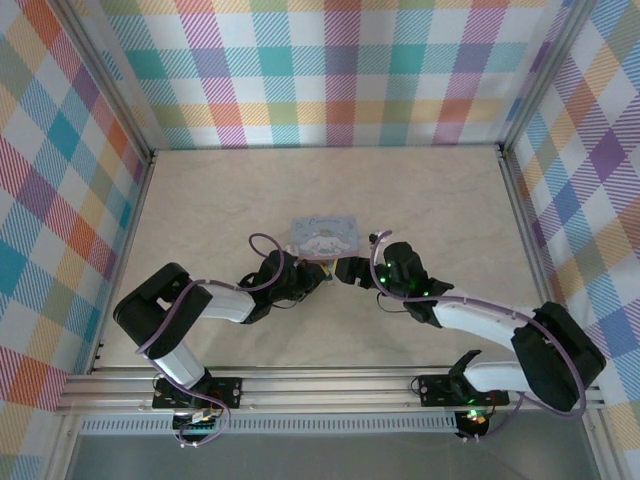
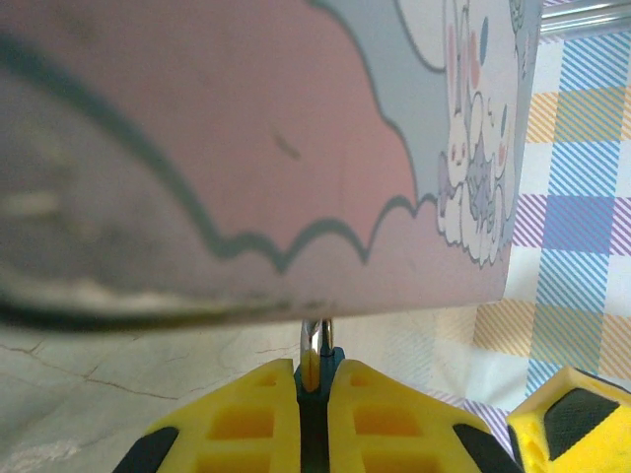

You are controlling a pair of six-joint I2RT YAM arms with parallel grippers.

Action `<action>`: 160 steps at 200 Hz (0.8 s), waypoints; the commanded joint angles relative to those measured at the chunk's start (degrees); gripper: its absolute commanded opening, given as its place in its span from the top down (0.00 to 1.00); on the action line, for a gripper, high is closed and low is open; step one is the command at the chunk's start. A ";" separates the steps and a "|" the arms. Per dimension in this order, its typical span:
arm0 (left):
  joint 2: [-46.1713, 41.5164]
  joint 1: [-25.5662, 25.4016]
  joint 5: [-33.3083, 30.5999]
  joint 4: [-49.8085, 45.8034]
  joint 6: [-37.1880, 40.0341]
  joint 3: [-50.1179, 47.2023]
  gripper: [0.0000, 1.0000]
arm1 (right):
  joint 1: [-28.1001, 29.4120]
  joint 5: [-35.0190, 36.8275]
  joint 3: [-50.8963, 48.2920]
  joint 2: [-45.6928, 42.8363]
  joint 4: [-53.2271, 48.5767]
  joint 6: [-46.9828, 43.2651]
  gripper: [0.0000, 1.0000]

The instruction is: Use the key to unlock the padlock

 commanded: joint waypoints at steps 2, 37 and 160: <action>-1.65 -0.34 -0.85 -2.09 0.58 0.45 1.00 | 0.23 5.03 0.94 -3.08 -4.75 -2.69 0.17; -1.93 -0.40 -0.77 -2.54 0.67 0.56 1.00 | 0.16 9.66 0.63 -7.61 -8.58 -6.33 0.00; -2.64 -0.40 -0.79 -4.08 1.09 1.02 1.00 | 0.16 21.54 -4.68 -16.00 -5.87 -10.64 0.00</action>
